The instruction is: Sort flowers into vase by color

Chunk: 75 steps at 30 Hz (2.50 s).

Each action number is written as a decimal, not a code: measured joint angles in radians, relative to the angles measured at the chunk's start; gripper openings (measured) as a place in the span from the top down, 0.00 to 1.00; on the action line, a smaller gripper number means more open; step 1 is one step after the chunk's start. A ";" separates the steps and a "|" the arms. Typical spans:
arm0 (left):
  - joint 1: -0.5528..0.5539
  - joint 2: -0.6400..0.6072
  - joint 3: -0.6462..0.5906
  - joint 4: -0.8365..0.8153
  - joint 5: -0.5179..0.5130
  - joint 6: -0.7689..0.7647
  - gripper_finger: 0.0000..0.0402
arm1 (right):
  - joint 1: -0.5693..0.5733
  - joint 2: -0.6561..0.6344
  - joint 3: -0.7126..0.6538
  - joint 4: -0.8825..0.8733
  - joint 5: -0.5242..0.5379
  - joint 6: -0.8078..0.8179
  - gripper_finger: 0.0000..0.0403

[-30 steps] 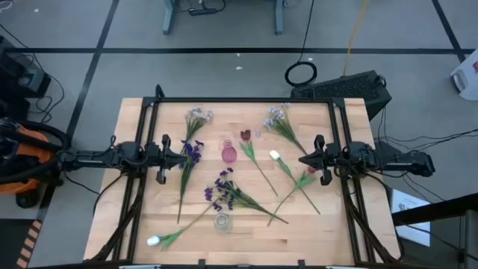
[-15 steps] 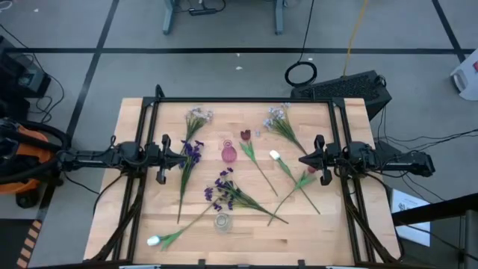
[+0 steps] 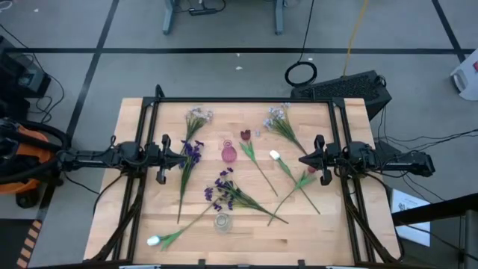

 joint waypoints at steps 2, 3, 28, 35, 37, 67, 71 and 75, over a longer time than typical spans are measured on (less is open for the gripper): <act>0.000 0.000 0.000 0.000 0.000 0.000 0.95 | 0.000 0.000 0.000 0.000 0.000 0.000 1.00; 0.000 0.000 0.000 0.000 0.000 0.000 0.95 | 0.000 0.000 0.000 0.000 0.000 0.000 1.00; 0.000 0.000 0.000 0.000 0.000 0.000 0.95 | 0.003 0.170 0.052 0.156 0.082 -0.036 1.00; 0.000 0.000 0.000 0.000 0.000 0.000 0.95 | 0.003 0.496 0.283 0.125 0.191 -0.207 1.00; 0.000 0.000 0.000 0.000 0.000 0.000 0.95 | 0.003 0.613 0.374 0.087 0.231 -0.197 1.00; 0.000 0.000 0.000 0.000 0.000 0.000 0.95 | 0.151 1.838 1.496 -0.938 0.124 0.369 0.76; 0.000 0.000 0.000 0.000 0.000 0.000 0.95 | 0.193 1.864 1.496 -0.917 0.076 0.401 0.63; 0.000 0.000 0.000 0.000 0.000 0.000 0.95 | 0.256 1.895 1.496 -0.879 0.079 0.427 0.53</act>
